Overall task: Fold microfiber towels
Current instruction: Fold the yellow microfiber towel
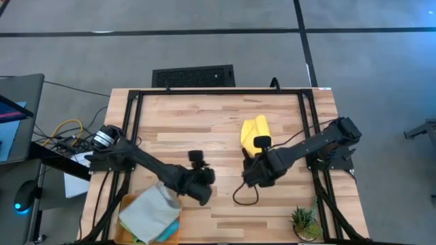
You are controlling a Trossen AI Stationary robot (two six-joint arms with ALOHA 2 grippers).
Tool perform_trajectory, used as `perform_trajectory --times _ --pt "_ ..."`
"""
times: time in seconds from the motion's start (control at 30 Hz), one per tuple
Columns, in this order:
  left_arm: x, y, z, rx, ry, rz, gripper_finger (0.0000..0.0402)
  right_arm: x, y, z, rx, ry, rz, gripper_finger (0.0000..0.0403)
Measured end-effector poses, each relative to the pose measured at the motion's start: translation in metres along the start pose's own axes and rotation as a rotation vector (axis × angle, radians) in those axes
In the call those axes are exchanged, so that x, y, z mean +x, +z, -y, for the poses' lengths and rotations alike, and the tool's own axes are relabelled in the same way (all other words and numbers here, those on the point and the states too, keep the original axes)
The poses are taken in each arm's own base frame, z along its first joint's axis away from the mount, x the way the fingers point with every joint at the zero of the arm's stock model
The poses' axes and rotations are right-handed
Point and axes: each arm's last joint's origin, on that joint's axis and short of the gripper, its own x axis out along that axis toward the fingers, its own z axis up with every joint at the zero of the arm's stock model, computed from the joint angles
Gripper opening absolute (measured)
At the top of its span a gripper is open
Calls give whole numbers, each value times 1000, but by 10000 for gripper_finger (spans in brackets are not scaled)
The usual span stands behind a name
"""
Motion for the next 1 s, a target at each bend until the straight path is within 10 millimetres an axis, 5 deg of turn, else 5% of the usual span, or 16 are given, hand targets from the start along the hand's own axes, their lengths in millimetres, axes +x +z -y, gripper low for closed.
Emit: perform_trajectory --times 0.4,0.6,1.0 --pt "37 59 -40 141 -407 371 142 -26 -9 -33 -20 12 62 5" --pt "59 80 -65 112 -450 585 142 -30 -12 -41 -36 -29 99 6" --pt "112 84 -75 157 -543 717 142 -33 -15 -43 -4 -35 91 6"
